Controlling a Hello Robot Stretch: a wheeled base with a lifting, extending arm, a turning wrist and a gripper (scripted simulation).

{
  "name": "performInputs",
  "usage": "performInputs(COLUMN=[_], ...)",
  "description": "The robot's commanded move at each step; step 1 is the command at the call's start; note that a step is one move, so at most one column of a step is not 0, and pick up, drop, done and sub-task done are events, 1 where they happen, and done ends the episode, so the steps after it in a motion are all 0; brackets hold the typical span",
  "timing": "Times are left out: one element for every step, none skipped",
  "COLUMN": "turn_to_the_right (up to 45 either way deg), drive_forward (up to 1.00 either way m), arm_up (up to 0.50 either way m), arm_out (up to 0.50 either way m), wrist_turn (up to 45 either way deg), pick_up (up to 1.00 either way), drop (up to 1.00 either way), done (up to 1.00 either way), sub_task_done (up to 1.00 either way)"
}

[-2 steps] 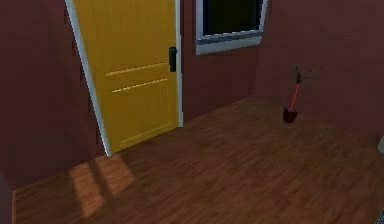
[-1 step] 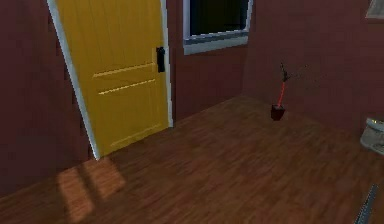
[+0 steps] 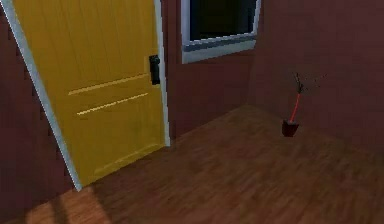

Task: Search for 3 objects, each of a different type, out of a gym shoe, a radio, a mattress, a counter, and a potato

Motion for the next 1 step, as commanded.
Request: performInputs(turn_to_the_right=[42.0], drive_forward=[0.0], arm_up=[0.0], arm_out=[0.0], wrist_turn=[0.0], pick_up=[0.0], drop=[0.0], done=[0.0], sub_task_done=[0.0])
